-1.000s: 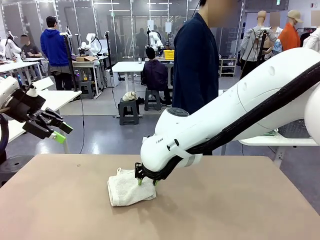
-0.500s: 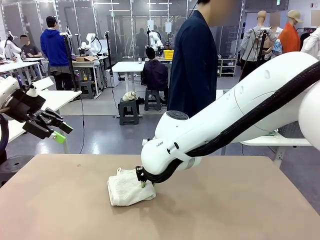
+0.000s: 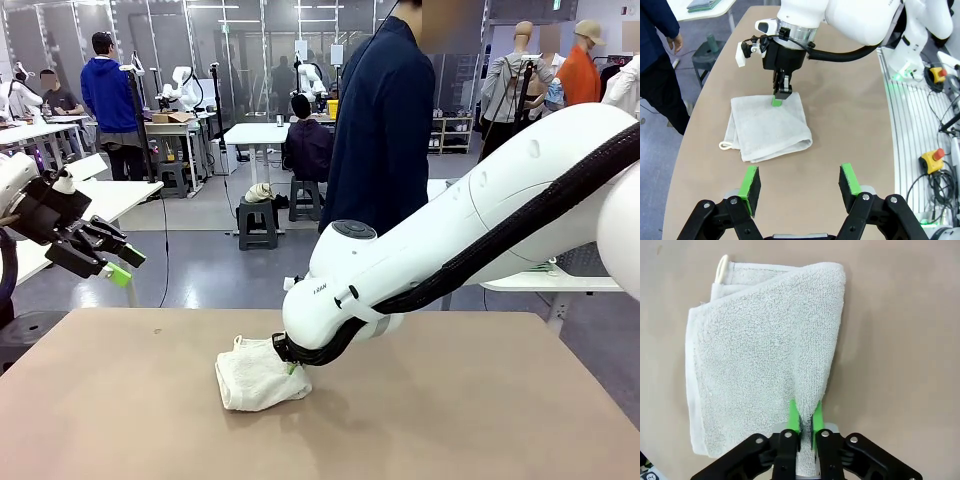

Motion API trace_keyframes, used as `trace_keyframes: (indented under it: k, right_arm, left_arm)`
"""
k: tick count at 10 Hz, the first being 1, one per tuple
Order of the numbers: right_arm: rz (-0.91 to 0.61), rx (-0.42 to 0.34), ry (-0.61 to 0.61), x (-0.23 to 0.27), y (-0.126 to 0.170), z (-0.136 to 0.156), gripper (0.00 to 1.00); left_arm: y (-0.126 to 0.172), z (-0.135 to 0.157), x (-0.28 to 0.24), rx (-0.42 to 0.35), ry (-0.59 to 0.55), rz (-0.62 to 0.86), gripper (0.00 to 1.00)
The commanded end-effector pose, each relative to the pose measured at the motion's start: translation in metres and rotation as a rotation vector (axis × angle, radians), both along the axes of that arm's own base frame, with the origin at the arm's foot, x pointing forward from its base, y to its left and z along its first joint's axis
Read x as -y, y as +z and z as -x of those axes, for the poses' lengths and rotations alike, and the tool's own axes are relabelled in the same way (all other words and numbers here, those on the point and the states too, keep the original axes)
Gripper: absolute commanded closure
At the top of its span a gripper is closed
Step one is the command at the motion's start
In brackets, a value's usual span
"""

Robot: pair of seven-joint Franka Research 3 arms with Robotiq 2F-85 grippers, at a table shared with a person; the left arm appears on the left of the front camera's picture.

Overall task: Fold the towels and place them in the basket.
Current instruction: Place the folded Towel with hook on the right side of the table.

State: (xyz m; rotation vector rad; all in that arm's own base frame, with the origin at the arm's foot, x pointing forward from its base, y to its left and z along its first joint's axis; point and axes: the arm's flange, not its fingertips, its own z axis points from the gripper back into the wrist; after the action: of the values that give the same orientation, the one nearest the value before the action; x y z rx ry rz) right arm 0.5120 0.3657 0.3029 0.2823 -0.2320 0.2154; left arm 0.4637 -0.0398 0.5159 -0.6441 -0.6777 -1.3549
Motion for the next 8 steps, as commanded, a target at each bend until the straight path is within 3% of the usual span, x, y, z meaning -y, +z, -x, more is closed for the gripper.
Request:
trace_keyframes:
  k: [1,8]
  right_arm:
    - [0.013,0.0,0.019,0.0022,0.0009,-0.0033,1.0]
    - [0.001,-0.002,0.0,-0.0001,0.0001,-0.0001,1.0]
  left_arm:
    - [0.003,0.0007,0.0001,-0.004,0.002,-0.01,0.2]
    - [0.003,0.0007,0.0001,-0.004,0.002,-0.01,0.2]
